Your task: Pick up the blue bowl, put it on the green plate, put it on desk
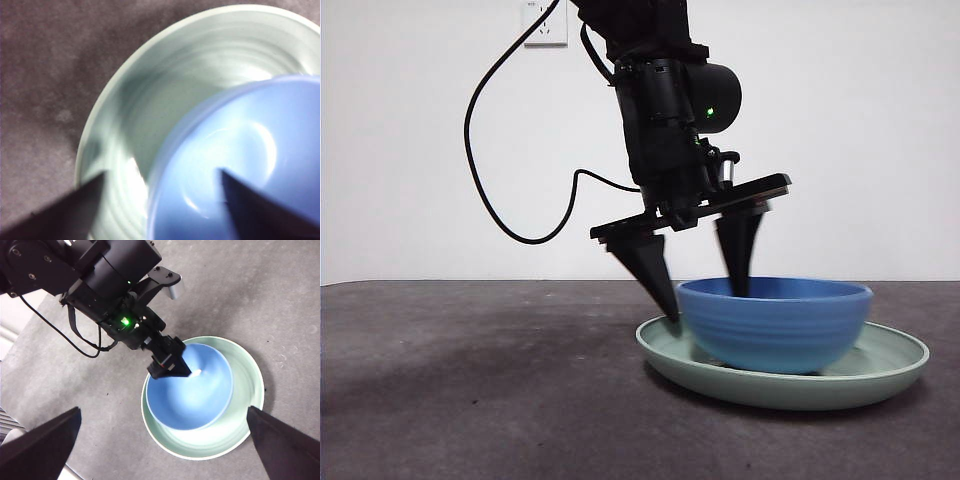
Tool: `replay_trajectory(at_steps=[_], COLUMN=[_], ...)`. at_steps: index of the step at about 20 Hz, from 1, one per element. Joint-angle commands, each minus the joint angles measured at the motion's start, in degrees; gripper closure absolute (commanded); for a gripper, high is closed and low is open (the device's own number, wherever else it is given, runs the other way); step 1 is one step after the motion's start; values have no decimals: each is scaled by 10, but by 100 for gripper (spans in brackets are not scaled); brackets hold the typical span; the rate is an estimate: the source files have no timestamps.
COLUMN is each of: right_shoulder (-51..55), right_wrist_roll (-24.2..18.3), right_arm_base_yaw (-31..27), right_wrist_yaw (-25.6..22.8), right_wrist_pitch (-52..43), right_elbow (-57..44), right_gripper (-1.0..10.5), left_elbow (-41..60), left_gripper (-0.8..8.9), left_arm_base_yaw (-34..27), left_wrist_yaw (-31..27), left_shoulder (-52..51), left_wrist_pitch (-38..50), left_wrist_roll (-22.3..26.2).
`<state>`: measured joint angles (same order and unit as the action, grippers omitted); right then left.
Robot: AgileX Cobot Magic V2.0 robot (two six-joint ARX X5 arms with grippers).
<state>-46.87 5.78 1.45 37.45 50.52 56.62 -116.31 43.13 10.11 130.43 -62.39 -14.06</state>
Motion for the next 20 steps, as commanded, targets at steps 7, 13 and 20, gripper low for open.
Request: replay_trajectory(at_steps=[7, 13, 20], right_shoulder=[-2, -2, -2], right_wrist_roll=[-16, -18, -22], right_arm_base_yaw=[0, 0, 16], right_wrist_yaw=[0, 1, 0], right_wrist_pitch=[-4, -2, 2], right_elbow=[11, 11, 11], right_gripper=[286, 286, 286], left_elbow=[-158, -161, -148], left_gripper=[312, 304, 211], left_arm_base_yaw=[2, 2, 0], left_wrist_yaw=[-13, -69, -82], left_shoulder=[-25, -155, -317], left_wrist_pitch=[-110, -188, -207], left_wrist_roll=[30, 73, 75])
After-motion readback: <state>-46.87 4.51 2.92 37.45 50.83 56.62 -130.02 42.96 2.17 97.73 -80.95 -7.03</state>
